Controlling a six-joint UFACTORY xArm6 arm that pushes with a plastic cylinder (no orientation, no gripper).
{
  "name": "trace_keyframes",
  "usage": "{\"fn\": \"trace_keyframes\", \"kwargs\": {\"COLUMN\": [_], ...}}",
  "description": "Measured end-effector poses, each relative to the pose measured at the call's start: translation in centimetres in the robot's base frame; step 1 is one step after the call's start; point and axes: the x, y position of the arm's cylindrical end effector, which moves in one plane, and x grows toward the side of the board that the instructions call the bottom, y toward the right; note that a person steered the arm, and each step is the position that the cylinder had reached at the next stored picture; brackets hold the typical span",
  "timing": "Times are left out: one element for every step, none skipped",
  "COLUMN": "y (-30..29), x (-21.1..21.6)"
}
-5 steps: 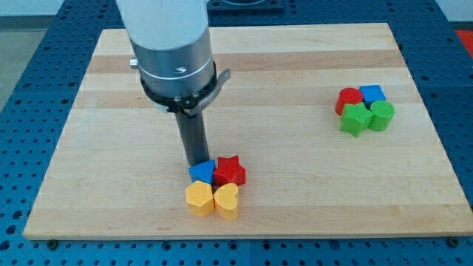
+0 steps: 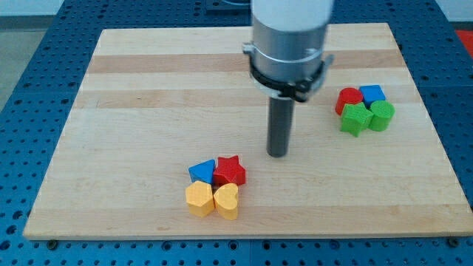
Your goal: Move the arm below the yellow heart
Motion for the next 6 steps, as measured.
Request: {"fn": "trace_keyframes", "kwargs": {"y": [0.3,0.0,-0.1,-2.6,-7.7,-11.1], "x": [3.5,7.4,10.8,10.9,10.1,6.9]}}
